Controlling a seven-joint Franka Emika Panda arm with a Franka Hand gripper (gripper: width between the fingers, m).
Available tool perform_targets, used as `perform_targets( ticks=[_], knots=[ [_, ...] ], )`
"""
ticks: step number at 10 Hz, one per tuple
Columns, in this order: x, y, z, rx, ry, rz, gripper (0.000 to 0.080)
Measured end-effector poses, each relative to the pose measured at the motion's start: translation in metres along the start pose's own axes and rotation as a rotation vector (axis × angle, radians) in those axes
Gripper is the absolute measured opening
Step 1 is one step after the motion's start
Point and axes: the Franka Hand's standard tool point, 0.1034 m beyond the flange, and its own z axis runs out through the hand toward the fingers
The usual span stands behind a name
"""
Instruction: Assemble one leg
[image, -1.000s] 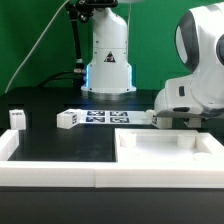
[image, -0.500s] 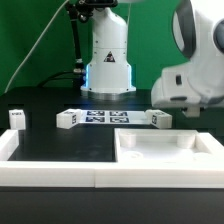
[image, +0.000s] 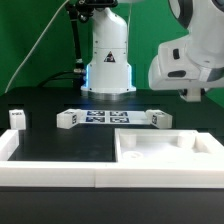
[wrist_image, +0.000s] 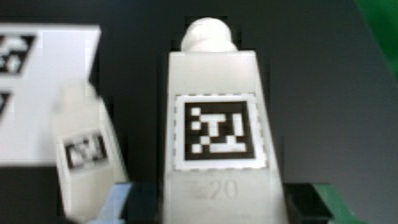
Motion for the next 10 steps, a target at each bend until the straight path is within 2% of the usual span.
perform_targets(
  ticks=[1, 2, 4, 5, 7, 9, 10],
  knots=[
    [-0.001, 0.002, 0.000, 0.001, 0.083, -0.010, 0.0291],
    [0.011, 0.010, 0.004, 0.007, 0.214, -0.042, 0.0291],
    [0.015, 0.020, 0.001, 0.003, 0.386, -0.066, 0.0291],
    [0.014, 0.023, -0.007, 0.001, 0.449, -0.075, 0.0291],
    [0.012, 0.026, -0.035, 0.000, 0.624, -0.087, 0.0291],
    [0.006, 0.028, -0.063, 0.003, 0.732, -0.090, 0.0291],
    [0.008, 0.026, -0.085, 0.015, 0.828, -0.083, 0.0291]
  ],
)
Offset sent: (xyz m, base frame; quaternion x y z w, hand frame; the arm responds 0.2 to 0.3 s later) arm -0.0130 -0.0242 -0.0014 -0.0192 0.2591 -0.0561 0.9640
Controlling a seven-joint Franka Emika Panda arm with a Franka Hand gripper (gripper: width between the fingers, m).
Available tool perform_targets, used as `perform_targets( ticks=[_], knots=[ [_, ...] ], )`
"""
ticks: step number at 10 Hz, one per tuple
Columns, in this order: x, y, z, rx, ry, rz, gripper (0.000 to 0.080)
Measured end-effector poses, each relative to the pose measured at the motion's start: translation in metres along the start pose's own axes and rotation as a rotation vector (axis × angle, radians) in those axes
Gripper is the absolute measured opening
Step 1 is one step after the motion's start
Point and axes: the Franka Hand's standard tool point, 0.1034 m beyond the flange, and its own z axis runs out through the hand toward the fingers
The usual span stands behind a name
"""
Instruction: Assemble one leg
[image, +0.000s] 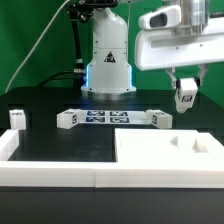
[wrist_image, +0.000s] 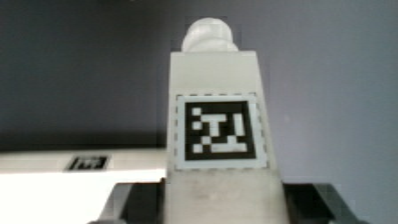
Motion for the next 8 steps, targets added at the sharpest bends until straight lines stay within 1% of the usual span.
perform_targets(
  ticks=[1, 2, 3, 5, 6, 7, 8],
  knots=[
    [-0.002, 0.001, 0.003, -0.002, 0.054, -0.005, 0.0291],
    [-0.007, 0.002, 0.006, -0.004, 0.049, -0.005, 0.0292],
    [-0.003, 0.002, 0.004, -0.005, 0.060, -0.031, 0.0292],
    [0.013, 0.004, -0.003, -0.008, 0.112, -0.130, 0.0292],
    [0.026, 0.006, -0.006, -0.010, 0.140, -0.186, 0.0292],
    [0.038, 0.003, -0.008, -0.008, 0.151, -0.203, 0.0292],
    [0.038, 0.003, -0.007, -0.007, 0.151, -0.202, 0.0292]
  ],
)
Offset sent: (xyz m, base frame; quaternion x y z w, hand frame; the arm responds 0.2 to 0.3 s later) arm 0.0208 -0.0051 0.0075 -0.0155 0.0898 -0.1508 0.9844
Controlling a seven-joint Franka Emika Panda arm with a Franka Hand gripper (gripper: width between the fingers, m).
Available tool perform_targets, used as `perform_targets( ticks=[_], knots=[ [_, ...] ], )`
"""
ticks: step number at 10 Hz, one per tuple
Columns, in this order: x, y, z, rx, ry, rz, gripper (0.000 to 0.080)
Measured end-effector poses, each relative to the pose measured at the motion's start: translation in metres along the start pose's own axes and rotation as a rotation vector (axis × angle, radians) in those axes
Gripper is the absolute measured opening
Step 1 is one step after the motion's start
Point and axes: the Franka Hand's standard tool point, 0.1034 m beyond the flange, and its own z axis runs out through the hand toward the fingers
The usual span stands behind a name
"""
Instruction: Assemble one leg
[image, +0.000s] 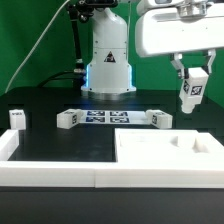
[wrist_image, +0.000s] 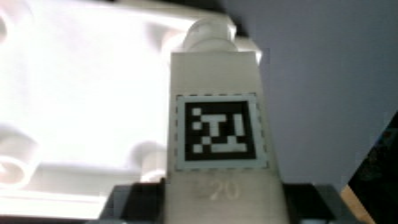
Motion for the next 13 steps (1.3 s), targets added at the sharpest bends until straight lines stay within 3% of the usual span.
perform_targets(
  ticks=[3, 4, 5, 6, 7, 10, 13],
  knots=[
    [0.001, 0.004, 0.002, -0.008, 0.033, -0.018, 0.0292],
    [-0.001, 0.016, 0.011, -0.009, 0.020, -0.058, 0.0292],
    [0.009, 0.026, 0.013, -0.020, 0.058, -0.077, 0.0292],
    [0.021, 0.037, 0.014, -0.053, 0.151, -0.113, 0.0292],
    [0.021, 0.040, 0.021, -0.042, 0.118, -0.109, 0.0292],
    [0.041, 0.039, 0.019, -0.027, 0.108, -0.099, 0.0292],
    [0.040, 0.039, 0.021, -0.028, 0.108, -0.103, 0.0292]
  ],
)
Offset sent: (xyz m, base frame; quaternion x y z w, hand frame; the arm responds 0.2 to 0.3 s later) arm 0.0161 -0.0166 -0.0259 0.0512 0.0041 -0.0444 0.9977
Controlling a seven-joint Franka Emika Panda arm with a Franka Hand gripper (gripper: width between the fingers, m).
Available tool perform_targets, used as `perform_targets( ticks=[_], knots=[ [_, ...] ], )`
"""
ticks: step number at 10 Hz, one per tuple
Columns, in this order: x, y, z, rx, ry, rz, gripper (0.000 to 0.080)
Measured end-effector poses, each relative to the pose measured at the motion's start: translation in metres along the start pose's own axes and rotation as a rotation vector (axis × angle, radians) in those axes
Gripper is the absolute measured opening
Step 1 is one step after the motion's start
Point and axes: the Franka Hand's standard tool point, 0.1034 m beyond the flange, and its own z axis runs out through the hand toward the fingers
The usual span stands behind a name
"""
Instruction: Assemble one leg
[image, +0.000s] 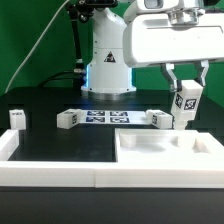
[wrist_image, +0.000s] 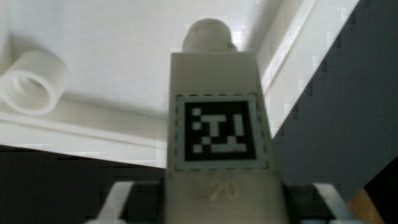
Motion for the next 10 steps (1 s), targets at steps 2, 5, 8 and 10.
perform_targets(
  ticks=[2, 5, 8, 10],
  knots=[
    [0.010, -0.007, 0.009, 0.011, 0.005, -0.006, 0.0292],
    [0.032, 0.000, 0.025, -0.002, 0.066, -0.010, 0.0292],
    [0.042, 0.000, 0.024, -0.022, 0.132, 0.010, 0.0292],
    [0.041, 0.000, 0.026, -0.022, 0.132, 0.010, 0.0292]
  ],
)
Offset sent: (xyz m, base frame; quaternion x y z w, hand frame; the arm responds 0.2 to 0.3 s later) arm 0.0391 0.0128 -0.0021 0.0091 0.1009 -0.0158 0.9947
